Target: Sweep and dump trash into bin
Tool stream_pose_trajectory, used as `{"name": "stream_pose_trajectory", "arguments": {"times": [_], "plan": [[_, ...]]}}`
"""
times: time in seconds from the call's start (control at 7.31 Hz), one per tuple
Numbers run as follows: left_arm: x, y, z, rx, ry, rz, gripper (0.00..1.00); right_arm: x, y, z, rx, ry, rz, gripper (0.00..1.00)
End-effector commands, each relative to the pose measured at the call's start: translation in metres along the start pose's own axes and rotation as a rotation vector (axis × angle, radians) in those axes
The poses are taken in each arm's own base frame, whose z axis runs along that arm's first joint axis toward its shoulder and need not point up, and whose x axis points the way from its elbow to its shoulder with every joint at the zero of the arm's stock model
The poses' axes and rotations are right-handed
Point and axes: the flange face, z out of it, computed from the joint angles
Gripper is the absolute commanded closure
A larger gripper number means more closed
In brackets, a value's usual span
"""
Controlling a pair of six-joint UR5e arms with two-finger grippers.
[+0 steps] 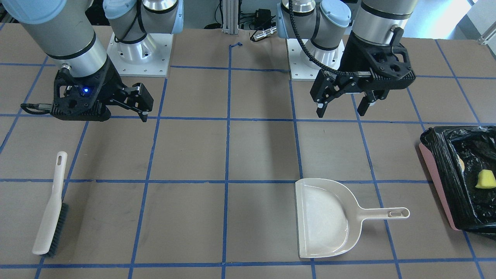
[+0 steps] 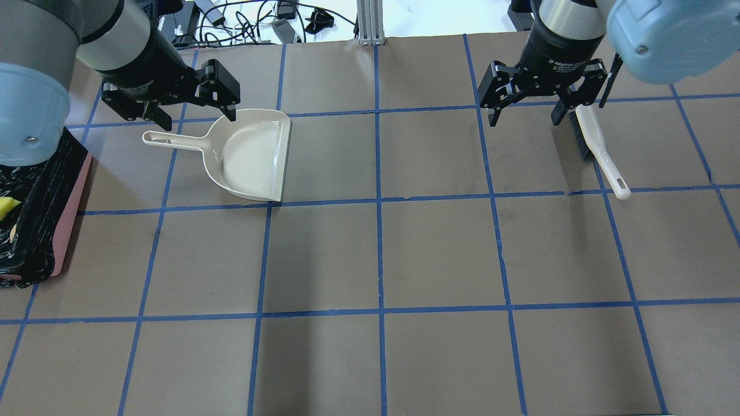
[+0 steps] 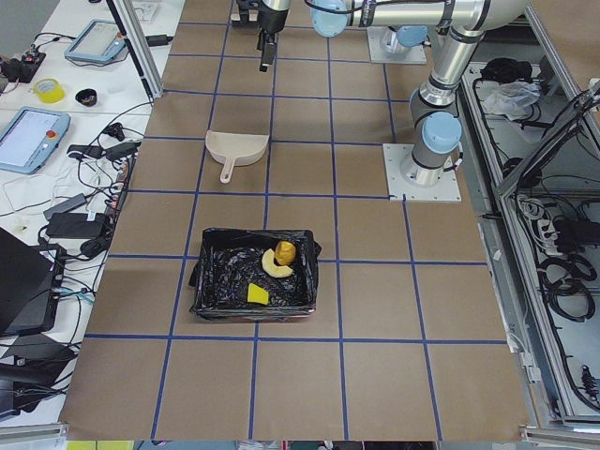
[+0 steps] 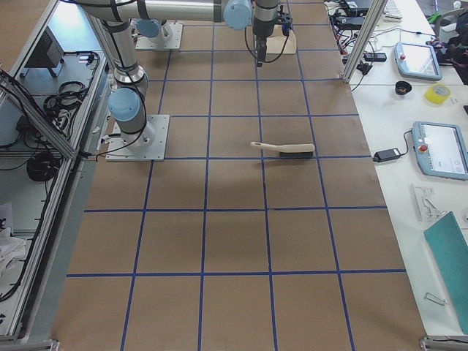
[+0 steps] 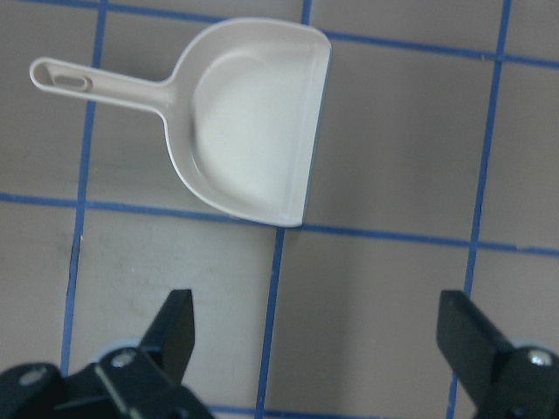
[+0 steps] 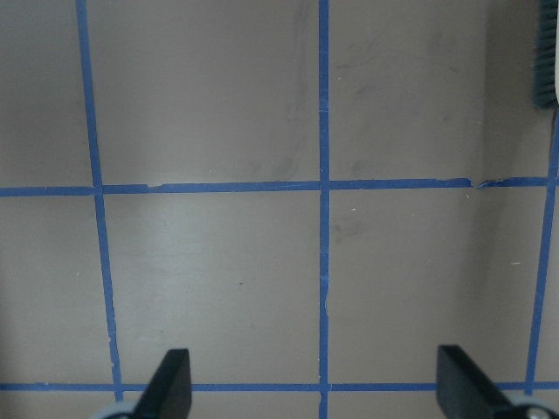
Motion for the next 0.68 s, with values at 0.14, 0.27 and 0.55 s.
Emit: {"name": "stream_pose_trajectory", "arguments": {"times": [0.14, 0.27, 0.55], "plan": [[-0.002, 0.045, -0.008, -0.19, 0.0, 0.115, 0.0, 0.0, 0.0, -0.001, 0.001, 0.0, 0.001, 0.0], [-0.004, 0.05, -0.013, -0.187, -0.01, 0.114, 0.0, 0.0, 0.0, -0.001, 0.002, -0.002, 0.001, 0.0], [-0.01, 0.048, -0.013, -0.179, -0.063, 0.117, 0.0, 0.0, 0.0, 0.0, 0.001, -0.002, 0.001, 0.0]]}}
